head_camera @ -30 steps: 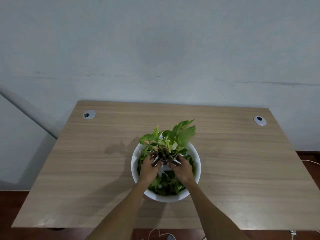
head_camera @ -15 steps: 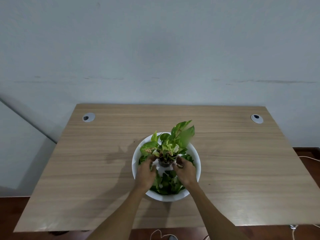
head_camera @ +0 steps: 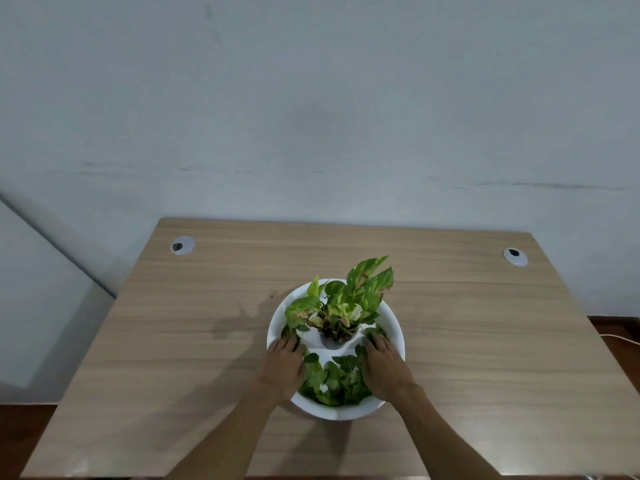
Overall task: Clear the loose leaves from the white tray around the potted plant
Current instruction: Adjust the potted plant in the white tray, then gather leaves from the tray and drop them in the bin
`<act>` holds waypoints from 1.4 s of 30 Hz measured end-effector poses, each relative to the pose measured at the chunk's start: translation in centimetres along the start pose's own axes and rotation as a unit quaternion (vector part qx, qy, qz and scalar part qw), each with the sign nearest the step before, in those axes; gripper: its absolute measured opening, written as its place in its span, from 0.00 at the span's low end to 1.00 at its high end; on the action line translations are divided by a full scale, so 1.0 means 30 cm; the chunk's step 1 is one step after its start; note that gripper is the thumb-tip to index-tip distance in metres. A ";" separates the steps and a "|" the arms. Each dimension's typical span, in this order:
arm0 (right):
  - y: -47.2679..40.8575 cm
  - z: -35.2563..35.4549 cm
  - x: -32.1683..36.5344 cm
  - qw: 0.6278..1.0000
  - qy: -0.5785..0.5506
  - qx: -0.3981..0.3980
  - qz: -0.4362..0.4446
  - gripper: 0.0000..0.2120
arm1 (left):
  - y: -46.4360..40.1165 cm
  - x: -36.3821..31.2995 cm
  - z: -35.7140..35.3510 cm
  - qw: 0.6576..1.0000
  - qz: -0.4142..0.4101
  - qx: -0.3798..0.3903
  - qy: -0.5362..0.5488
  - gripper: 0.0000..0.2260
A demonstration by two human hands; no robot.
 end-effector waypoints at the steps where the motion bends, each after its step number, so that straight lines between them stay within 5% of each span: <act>1: 0.018 0.000 0.013 1.000 0.006 0.005 0.000 0.24 | 0.016 -0.006 -0.012 1.000 0.003 0.006 -0.007 0.13; 10: 0.223 -0.023 0.176 0.998 -0.012 0.061 0.027 0.22 | 0.143 -0.139 -0.012 0.996 0.050 0.067 0.031 0.18; 17: 0.136 0.122 0.116 0.998 -0.028 -0.038 -0.037 0.26 | 0.109 -0.090 0.090 0.996 0.052 0.024 0.062 0.21; 23: 0.047 0.098 0.009 0.993 0.094 0.067 0.028 0.37 | 0.086 -0.073 0.005 0.997 0.002 0.069 -0.034 0.25; 26: 0.066 0.067 0.009 0.985 0.134 0.096 0.040 0.33 | 0.099 -0.089 -0.002 0.996 0.002 0.086 -0.037 0.26; 31: 0.150 -0.003 0.065 0.989 0.029 0.137 0.046 0.49 | 0.131 -0.141 0.019 0.995 0.007 0.097 0.035 0.27; 34: 0.198 0.023 0.126 0.986 -0.049 0.157 0.006 0.25 | 0.143 -0.161 0.027 0.989 0.010 0.127 0.078 0.23; 36: 0.196 0.036 0.144 0.983 -0.087 0.164 0.015 0.22 | 0.141 -0.165 0.039 0.986 -0.002 0.130 0.105 0.23; 42: 0.148 0.108 0.087 0.985 -0.092 0.144 -0.001 0.40 | 0.092 -0.108 0.090 0.991 0.000 0.108 0.075 0.28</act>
Point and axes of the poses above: each hand's wrist, its own y-axis away from the middle knuckle, its own z-axis out of the back of the hand, x = y × z, the point moved 5 cm from there along -y, towards the middle knuckle, and after that the axes turned 5 degrees about -x, right-handed, at the moved point
